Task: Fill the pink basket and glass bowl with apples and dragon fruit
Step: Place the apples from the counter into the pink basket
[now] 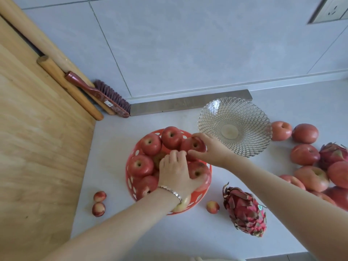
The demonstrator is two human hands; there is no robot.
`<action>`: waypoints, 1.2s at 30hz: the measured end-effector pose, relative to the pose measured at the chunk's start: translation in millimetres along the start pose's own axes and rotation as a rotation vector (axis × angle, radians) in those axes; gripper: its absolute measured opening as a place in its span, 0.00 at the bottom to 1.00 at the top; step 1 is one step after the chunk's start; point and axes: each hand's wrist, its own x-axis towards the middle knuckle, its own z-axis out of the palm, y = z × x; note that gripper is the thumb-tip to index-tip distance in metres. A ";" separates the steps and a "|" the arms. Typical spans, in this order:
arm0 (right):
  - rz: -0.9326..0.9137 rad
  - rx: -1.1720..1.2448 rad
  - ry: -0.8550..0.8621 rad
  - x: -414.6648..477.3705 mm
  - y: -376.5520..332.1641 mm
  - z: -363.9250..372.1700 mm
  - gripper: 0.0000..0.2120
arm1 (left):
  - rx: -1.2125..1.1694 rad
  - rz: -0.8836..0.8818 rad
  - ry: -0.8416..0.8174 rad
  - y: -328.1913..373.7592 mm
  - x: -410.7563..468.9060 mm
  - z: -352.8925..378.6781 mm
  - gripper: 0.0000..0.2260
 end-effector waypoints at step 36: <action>0.272 -0.686 -0.455 -85.9 28.2 78.5 0.17 | -0.346 -0.077 0.105 -62.0 -42.6 -36.8 0.05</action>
